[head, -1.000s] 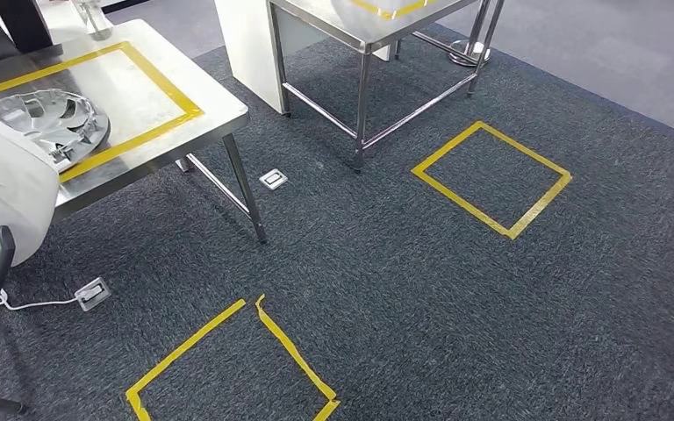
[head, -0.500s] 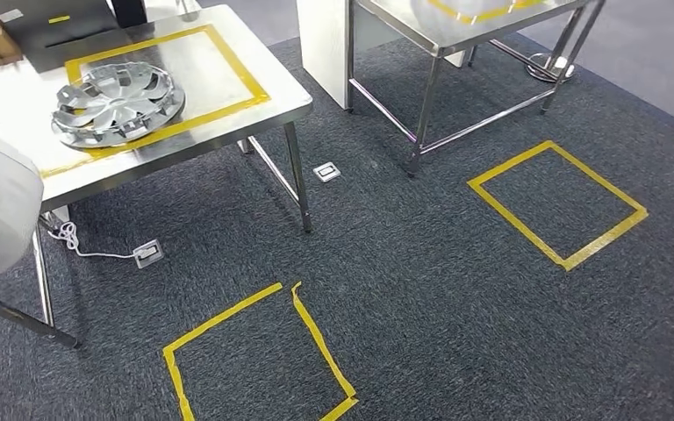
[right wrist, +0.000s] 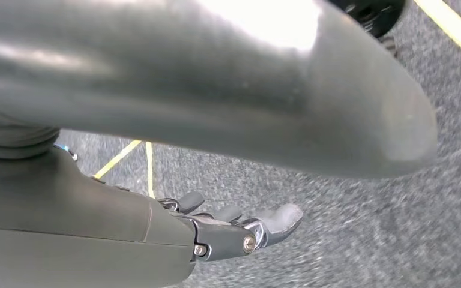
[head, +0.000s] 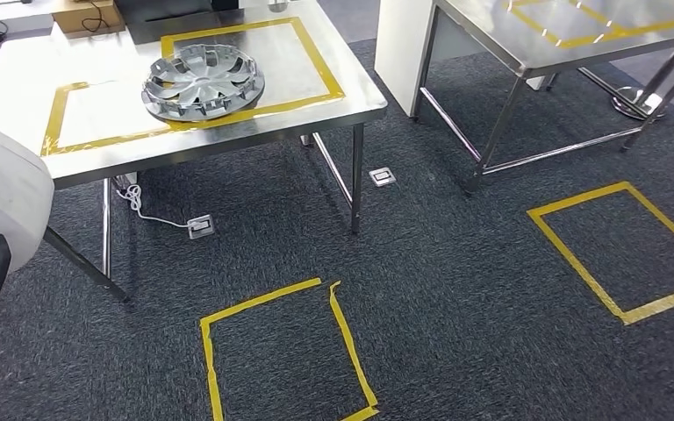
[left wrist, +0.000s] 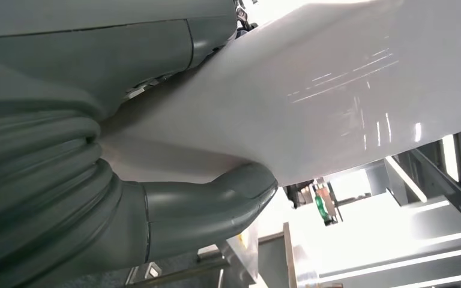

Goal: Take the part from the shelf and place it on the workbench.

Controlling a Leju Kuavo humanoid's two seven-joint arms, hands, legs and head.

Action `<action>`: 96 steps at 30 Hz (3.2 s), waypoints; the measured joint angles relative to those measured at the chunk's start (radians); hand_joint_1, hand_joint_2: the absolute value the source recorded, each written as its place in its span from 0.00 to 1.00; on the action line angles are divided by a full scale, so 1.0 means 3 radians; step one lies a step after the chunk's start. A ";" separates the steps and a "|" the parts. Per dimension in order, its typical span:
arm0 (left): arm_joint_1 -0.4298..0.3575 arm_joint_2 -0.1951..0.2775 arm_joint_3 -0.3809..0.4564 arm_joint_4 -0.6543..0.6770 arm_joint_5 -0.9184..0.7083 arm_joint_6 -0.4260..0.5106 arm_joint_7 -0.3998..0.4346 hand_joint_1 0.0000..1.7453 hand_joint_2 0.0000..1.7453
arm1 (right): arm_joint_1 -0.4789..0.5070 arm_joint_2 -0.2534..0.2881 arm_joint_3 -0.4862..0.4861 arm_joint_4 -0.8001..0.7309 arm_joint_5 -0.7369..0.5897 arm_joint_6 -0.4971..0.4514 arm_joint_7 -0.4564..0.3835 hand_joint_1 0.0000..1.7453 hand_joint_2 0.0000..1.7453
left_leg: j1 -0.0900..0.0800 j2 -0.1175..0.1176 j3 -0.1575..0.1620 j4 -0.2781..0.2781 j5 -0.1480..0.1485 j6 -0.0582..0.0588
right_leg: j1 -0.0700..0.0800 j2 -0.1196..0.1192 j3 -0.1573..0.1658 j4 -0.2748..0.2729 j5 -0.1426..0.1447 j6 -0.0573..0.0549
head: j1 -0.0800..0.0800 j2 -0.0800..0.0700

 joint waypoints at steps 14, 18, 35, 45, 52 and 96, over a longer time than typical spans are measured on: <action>0.0054 -0.0045 0.0001 -0.0097 -0.0128 0.0003 0.0069 1.00 1.00 | -0.0002 0.0036 -0.0001 0.0001 -0.0003 -0.0034 -0.0003 0.00 0.00 | -0.0023 0.0518 -0.0014 0.0209 -0.0138 -0.0104 | 0.0025 -0.0584 0.0014 -0.0067 0.0028 -0.0095 | -0.0032 0.0000; 0.0047 -0.0069 0.0001 -0.0120 -0.0163 0.0003 0.0075 1.00 1.00 | -0.0015 0.0042 -0.0001 0.0001 -0.0005 -0.0042 -0.0001 0.00 0.00 | -0.0046 0.0504 0.0078 0.0014 -0.0088 -0.0003 | 0.0045 -0.0703 0.0025 -0.0057 0.0016 -0.0025 | -0.0026 0.0000; 0.0037 -0.0102 0.0045 -0.0131 -0.0192 -0.0017 0.0065 1.00 1.00 | -0.0017 0.0076 -0.0086 0.0001 -0.0089 -0.0098 -0.0028 0.00 0.00 | -0.0044 0.0294 0.0010 0.0001 -0.0030 0.0037 | 0.0013 -0.0251 0.0018 -0.0080 0.0032 0.0015 | -0.0004 0.0000; 0.0025 -0.0060 0.0087 -0.0115 -0.0152 -0.0038 0.0042 1.00 1.00 | -0.0016 0.0085 -0.0099 0.0001 -0.0078 -0.0097 -0.0042 0.00 0.00 | 0.0083 0.0297 0.0201 -0.0317 0.0099 -0.0020 | -0.0081 -0.0244 -0.0332 0.0599 -0.0234 0.0155 | 0.0011 0.0000; 0.0038 -0.0030 0.0095 -0.0133 -0.0139 -0.0041 0.0024 1.00 1.00 | -0.0009 0.0088 -0.0107 0.0002 -0.0073 -0.0089 -0.0061 0.00 0.00 | 0.0162 0.0274 0.0121 -0.0068 -0.0109 -0.0270 | -0.0151 -0.0211 -0.0087 0.0089 -0.0028 0.0089 | 0.0057 0.0000; 0.0094 0.0024 0.0120 -0.0137 -0.0090 -0.0011 0.0065 1.00 1.00 | 0.0007 0.0051 -0.0141 0.0001 -0.0051 -0.0042 -0.0073 0.00 0.00 | 0.0003 0.0384 -0.0002 0.0060 -0.0032 -0.0098 | -0.0024 -0.0252 0.0107 -0.0052 -0.0085 0.0005 | -0.0040 0.0000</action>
